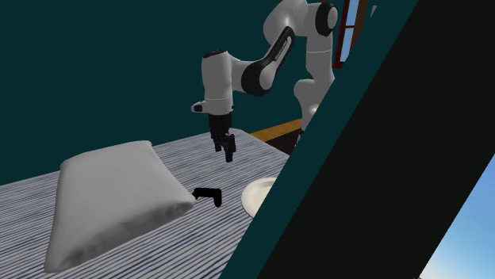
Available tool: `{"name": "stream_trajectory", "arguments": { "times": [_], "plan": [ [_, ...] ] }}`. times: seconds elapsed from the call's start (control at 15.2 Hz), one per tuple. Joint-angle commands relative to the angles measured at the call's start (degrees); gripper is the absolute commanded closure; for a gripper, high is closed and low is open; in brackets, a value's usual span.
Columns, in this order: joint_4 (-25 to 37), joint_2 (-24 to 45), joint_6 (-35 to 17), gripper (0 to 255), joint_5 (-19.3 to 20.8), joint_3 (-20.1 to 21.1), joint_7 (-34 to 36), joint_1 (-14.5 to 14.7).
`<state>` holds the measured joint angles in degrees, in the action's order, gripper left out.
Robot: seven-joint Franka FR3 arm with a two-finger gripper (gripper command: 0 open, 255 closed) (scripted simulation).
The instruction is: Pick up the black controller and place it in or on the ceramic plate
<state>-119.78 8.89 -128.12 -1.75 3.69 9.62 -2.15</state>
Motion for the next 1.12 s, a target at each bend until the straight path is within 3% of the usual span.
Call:
{"name": "stream_trajectory", "arguments": {
  "times": [0.0, 0.53, 1.06],
  "plan": [
    [3.2, 4.36, -1.42, 0, 0.73, -0.21, 1.66, 0.2],
    [20.17, 21.47, -2.34, 0, 2.56, -1.99, 6.3, 0.94],
    [19.73, 25.17, -6.48, 0, 2.67, -2.08, 6.37, 1.02]
  ]
}}
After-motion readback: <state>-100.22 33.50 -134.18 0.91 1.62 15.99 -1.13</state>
